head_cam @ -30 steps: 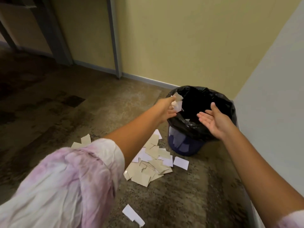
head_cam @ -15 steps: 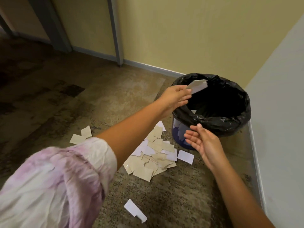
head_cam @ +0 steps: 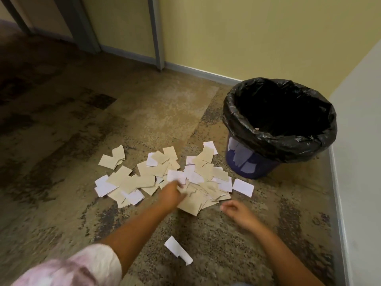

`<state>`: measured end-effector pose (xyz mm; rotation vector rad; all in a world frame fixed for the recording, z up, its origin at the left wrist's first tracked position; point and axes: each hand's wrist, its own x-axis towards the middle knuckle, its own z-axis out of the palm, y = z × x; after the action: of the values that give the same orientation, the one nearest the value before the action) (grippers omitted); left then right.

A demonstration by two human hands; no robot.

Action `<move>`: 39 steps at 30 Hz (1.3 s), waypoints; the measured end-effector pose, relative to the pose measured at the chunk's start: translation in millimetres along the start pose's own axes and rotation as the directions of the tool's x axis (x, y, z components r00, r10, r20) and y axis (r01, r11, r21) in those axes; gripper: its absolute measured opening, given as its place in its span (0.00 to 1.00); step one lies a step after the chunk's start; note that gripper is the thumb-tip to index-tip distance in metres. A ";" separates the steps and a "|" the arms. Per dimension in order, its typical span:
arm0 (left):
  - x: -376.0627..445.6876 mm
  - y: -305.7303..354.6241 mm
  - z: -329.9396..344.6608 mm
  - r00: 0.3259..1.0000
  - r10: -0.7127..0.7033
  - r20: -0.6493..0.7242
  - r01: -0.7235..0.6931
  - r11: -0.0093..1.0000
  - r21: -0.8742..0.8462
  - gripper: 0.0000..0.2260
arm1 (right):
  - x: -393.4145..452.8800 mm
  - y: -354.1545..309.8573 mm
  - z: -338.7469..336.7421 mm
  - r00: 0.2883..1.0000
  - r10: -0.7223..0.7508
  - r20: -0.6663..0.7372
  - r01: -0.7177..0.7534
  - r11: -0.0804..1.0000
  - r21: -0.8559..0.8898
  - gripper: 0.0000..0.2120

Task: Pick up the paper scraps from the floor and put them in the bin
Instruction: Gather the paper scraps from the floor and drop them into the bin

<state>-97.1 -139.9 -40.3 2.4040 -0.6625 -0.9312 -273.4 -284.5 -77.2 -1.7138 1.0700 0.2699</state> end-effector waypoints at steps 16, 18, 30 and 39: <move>-43.4 -113.0 88.7 0.925 0.066 0.374 -0.273 0.800 0.535 0.22 | 50.2 -37.0 94.6 0.961 -0.276 -0.003 0.220 0.772 -0.596 0.31; -39.6 -115.8 87.4 0.947 0.039 0.318 -0.152 0.929 0.338 0.21 | 57.6 -36.6 97.2 0.972 -0.235 0.007 0.193 0.783 -0.592 0.35; 69.5 -55.7 44.2 0.823 -0.568 0.006 0.468 0.672 -0.573 0.33 | 62.4 -18.7 111.5 0.967 -0.181 0.181 0.251 0.531 -0.809 0.32; 58.6 -77.9 47.8 0.871 -0.486 0.063 0.439 0.716 -0.543 0.21 | 20.7 0.7 137.2 0.864 -0.135 0.486 0.493 0.429 -0.757 0.27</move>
<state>-72.5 -126.3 -145.2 2.0801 0.2578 -1.0281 -219.9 -178.5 -149.1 -2.5989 0.2348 0.9766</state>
